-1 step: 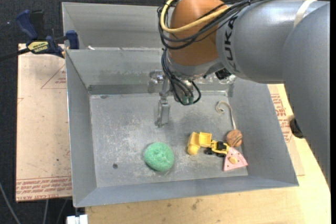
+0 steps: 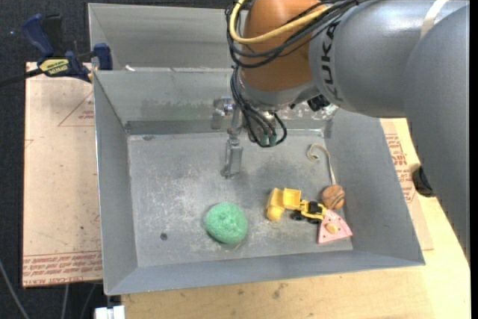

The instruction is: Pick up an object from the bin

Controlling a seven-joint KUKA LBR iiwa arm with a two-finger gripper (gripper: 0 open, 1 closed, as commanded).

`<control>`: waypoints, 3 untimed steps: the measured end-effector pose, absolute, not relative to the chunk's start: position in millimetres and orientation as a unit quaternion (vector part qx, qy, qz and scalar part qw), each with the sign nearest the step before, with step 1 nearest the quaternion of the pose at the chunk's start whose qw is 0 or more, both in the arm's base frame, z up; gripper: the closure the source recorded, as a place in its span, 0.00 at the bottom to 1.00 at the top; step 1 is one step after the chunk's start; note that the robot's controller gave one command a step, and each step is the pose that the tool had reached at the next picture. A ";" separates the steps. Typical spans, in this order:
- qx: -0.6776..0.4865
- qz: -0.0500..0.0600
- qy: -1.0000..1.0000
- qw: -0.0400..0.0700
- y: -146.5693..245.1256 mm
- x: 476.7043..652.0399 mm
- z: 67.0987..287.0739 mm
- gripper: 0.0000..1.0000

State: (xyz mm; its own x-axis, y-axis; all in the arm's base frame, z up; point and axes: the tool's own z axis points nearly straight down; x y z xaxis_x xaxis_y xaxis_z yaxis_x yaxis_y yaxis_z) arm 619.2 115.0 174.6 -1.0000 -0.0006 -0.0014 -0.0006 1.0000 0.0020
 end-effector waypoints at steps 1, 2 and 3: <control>-0.014 0.001 1.000 0.002 102.3 539.2 91.2 0.00; -0.024 0.001 1.000 -0.001 88.2 518.0 102.7 0.00; -0.020 0.001 1.000 -0.002 116.4 487.3 98.1 0.00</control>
Offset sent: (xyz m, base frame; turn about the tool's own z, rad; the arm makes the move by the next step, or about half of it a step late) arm -0.1009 -0.0386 -0.0262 -0.0606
